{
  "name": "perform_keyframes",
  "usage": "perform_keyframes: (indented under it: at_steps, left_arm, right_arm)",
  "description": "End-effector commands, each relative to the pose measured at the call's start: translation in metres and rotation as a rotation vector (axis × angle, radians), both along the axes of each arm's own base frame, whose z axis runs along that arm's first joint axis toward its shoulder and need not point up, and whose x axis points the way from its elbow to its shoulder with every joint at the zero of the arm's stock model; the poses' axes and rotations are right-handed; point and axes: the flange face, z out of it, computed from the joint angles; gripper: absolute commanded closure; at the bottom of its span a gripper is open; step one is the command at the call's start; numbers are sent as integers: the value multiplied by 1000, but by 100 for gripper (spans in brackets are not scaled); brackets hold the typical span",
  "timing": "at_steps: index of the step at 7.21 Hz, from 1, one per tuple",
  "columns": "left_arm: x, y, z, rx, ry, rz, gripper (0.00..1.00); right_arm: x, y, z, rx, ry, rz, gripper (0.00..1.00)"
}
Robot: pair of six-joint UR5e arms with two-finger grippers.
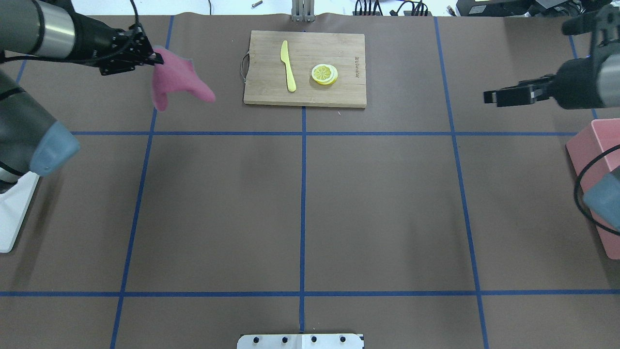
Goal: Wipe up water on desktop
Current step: 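Carry the pink cloth toward the table center while the right gripper reaches in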
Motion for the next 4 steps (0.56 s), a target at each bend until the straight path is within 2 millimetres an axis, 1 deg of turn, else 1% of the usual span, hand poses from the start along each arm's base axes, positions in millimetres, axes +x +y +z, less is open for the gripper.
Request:
perform_keyframes:
  at_steps: [1,2,3,4]
  left_arm:
    - [51,7,-58,-68,43,-34,100]
    - [76,13,-84,-101,45,-51,100]
    - [90,17,-104,-137,56,-50,100]
    - [94,19,-115,-173,78,-55,100]
  right_arm:
    - [-124,43,-63,103,-48,22,1]
    - [-172,76,-80,153,-46,78,1]
    - [-202,105,-81,181,-31,97,1]
    - [-224,122,-85,202,-22,112,1]
